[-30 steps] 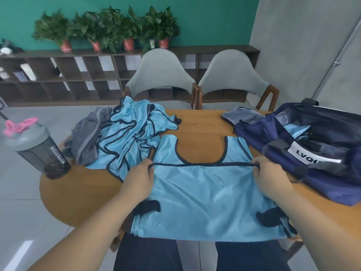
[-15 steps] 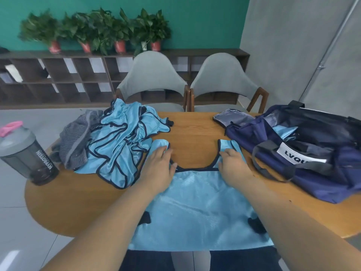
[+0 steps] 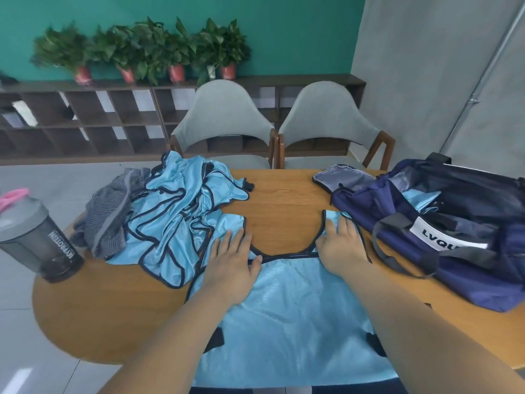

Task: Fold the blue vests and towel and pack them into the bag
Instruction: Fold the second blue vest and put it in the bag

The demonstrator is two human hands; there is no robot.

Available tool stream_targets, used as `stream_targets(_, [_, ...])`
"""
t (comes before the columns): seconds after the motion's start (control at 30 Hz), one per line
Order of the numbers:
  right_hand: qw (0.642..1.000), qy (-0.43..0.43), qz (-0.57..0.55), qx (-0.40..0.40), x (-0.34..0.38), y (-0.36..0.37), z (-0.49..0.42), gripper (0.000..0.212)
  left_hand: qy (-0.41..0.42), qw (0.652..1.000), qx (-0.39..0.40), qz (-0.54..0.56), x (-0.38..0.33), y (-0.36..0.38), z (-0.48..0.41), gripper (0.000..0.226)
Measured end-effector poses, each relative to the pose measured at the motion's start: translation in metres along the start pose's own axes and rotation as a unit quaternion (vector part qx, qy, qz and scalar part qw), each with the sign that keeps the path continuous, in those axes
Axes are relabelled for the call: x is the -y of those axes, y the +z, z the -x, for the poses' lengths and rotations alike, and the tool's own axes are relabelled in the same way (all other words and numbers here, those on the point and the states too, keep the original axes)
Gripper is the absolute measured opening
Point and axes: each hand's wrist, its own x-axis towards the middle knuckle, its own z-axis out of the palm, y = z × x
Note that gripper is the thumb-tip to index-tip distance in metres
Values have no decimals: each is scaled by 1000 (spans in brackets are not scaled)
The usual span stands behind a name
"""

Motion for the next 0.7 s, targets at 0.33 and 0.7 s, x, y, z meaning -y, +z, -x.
stream_targets(0.33, [998,-58,-3,-5,15,1,-11,60,13,991,-127,41,21,-38,-39,64])
stream_targets(0.7, [997,-61,-29,-39,8,18,-14,63,36,992,-6,121,63,-83,-99,21])
